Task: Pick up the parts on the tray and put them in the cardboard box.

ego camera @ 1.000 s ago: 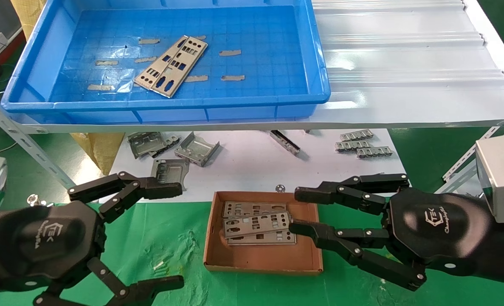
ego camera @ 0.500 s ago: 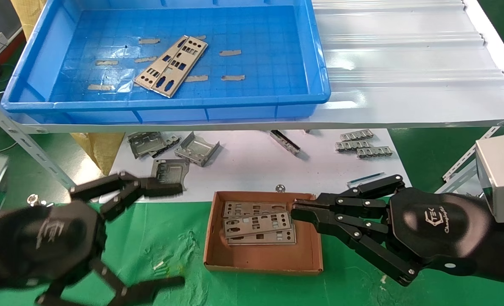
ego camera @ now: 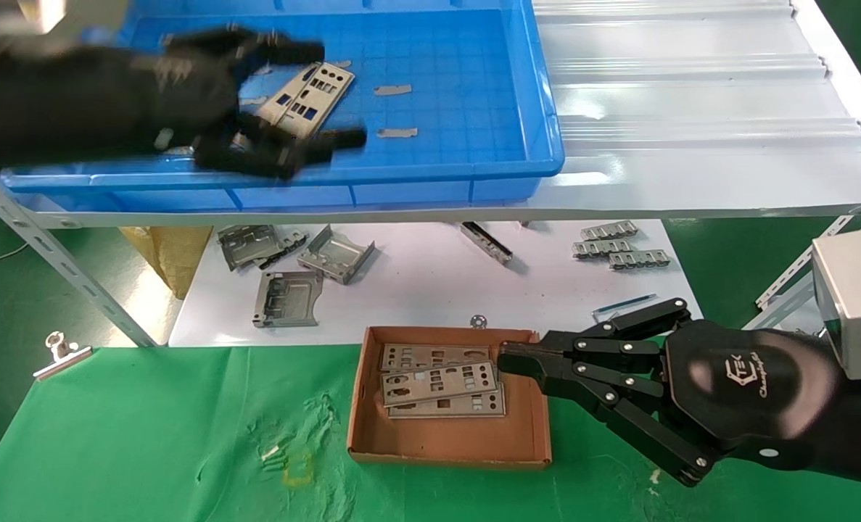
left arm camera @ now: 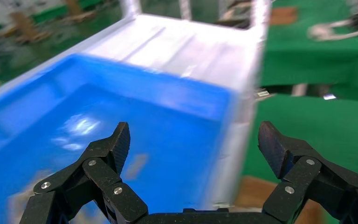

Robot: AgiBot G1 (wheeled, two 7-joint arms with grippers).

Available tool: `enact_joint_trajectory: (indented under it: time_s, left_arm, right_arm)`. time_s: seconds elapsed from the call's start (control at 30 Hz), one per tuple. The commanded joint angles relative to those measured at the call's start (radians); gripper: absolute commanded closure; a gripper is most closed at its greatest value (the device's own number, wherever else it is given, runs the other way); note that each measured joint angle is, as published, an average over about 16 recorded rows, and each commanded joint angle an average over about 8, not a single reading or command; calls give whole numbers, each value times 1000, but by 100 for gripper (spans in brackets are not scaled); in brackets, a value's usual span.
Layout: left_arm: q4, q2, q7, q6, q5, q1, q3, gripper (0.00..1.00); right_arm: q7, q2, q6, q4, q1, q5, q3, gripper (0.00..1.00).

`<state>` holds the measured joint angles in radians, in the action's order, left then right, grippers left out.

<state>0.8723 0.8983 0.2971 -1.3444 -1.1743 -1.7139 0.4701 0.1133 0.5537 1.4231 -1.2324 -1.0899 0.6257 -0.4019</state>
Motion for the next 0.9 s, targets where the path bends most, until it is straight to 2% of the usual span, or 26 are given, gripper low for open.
enact_joint_trajectory:
  time_s: [0.03,0.23,0.4,0.43,0.47,0.67,0.7,0.73,0.9]
  left_arm:
    - [-98,52,-5,13,-69,-88,33,0]
    - [-370,173,-55,62,-189,-230,97,0]
    - [-548,244,-107,122,-225,-285,113,0]
    - [-578,255,-116,138,-230,-293,115,0]
    - [-603,266,-126,153,-236,-300,118,0]
    - [-718,310,-174,241,-255,-321,124,0]
    - [-732,315,-181,255,-255,-321,123,0]
    - [-746,319,-185,271,-254,-320,122,0]
    - [-795,340,-201,341,-253,-318,119,0]
  right_arm:
    - [0,0,0,0,0,0,0,100]
    - [0,0,0,0,0,0,0,100]
    - [0,0,0,0,0,0,0,100]
    - [0,0,0,0,0,0,0,96]
    - [0,0,0,0,0,0,0,90]
    - [0,0,0,0,0,0,0,16]
    - [0,0,0,0,0,0,0,7]
    - [0,0,0,0,0,0,0,0]
    - [0,0,0,0,0,0,0,0]
